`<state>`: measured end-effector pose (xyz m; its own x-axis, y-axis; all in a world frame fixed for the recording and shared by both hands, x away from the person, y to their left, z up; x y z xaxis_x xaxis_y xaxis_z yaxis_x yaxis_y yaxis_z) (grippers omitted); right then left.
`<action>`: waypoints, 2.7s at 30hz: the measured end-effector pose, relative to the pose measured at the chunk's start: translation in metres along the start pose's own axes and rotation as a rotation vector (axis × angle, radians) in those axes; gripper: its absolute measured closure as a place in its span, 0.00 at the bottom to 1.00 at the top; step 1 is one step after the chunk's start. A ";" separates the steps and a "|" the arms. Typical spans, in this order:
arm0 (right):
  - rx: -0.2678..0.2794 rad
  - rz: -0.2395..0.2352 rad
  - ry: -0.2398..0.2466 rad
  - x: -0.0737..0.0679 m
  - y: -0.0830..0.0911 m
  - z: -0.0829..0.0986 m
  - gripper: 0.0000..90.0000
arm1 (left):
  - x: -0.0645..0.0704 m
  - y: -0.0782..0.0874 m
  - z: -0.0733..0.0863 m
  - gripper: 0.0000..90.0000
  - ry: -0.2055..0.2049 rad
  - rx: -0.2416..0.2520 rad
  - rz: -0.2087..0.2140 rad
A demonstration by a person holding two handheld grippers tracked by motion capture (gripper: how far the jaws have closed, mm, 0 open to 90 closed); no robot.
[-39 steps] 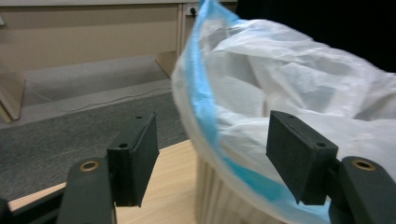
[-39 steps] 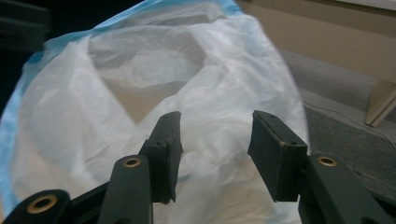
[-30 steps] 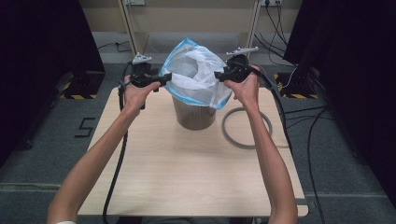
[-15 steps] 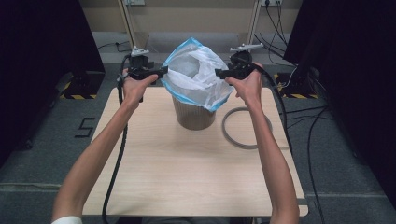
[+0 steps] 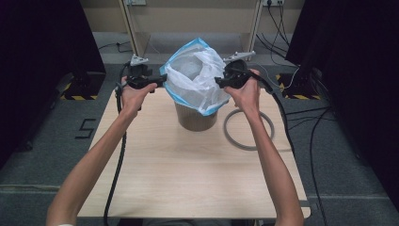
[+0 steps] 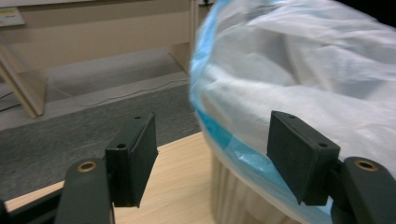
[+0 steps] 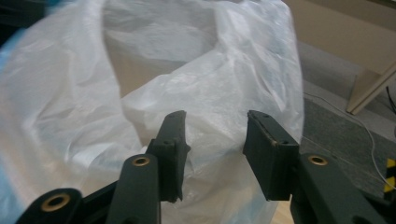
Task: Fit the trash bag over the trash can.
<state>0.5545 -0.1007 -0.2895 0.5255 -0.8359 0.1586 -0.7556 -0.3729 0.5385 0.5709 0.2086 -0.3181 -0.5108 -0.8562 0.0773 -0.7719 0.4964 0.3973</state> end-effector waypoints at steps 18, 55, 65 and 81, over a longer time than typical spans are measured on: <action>-0.008 0.019 -0.061 0.019 -0.020 -0.010 0.59 | 0.030 0.005 -0.011 0.32 -0.043 0.013 0.049; 0.019 -0.001 -0.224 0.056 -0.037 -0.014 0.98 | 0.000 -0.011 -0.007 0.34 0.078 0.034 0.039; -0.076 0.037 -0.234 0.075 -0.059 0.023 1.00 | -0.007 -0.016 -0.009 0.33 0.106 0.051 0.024; -0.002 0.037 -0.267 0.076 -0.040 0.023 0.64 | -0.003 0.009 -0.006 0.32 0.106 0.096 0.067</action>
<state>0.6159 -0.1588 -0.3177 0.3758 -0.9255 -0.0459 -0.7711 -0.3398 0.5385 0.5677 0.2153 -0.3090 -0.5238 -0.8284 0.1985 -0.7725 0.5602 0.2990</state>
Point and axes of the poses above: each handheld gripper's, and its own axes: y roughly backward along the jaws, z roughly out of its underside, x roughly to its right, the point moved 2 cm from there along -y, roughly forward along the jaws, and after that the axes turned 6 degrees about z, right-handed, at the moved point
